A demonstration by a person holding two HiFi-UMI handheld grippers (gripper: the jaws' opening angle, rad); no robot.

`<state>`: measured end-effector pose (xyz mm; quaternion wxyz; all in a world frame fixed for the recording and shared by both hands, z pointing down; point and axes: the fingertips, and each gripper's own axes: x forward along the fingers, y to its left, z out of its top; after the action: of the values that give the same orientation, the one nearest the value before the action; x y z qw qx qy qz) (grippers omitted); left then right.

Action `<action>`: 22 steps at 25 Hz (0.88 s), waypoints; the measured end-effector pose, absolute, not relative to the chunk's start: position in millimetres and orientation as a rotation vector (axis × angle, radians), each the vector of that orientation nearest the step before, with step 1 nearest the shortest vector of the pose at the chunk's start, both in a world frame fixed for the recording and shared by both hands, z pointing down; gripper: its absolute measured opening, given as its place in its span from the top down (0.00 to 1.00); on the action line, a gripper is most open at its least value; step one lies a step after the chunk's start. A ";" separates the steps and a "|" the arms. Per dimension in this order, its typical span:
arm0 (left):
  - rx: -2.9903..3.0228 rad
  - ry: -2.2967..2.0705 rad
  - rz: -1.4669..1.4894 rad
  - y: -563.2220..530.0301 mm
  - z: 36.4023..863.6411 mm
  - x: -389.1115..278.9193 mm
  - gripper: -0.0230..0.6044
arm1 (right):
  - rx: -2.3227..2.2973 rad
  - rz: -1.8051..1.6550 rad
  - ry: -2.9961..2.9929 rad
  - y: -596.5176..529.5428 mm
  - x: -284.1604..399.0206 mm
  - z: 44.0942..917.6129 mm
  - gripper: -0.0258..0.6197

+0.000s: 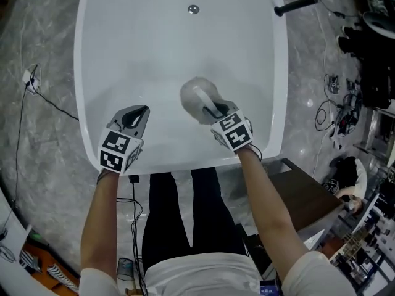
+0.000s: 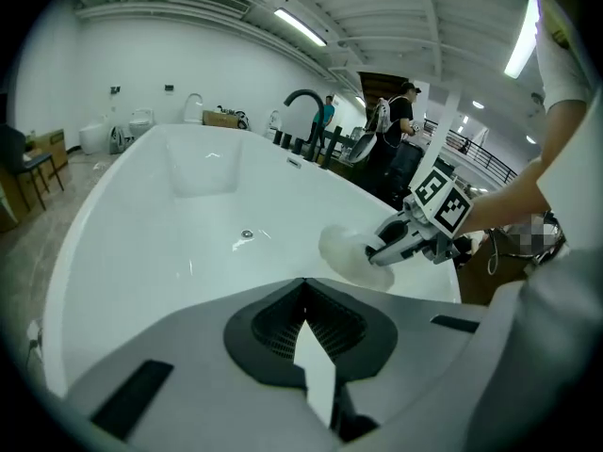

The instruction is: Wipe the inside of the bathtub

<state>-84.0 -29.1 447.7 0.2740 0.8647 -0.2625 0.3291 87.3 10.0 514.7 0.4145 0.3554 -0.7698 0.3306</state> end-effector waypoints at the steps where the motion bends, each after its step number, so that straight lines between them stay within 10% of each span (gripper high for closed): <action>1: 2.327 -0.714 0.875 -26.4 437.2 -86.7 0.95 | 0.922 0.839 -1.944 12.9 85.1 502.1 0.82; 22: 2.456 -0.712 0.636 76.6 220.2 -133.9 0.95 | 1.559 0.897 -2.137 100.1 66.0 215.4 0.82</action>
<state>-133.9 76.6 220.2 0.2508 0.9023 -0.2615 0.2336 66.0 100.1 215.4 0.1734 0.5496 -0.7535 0.3164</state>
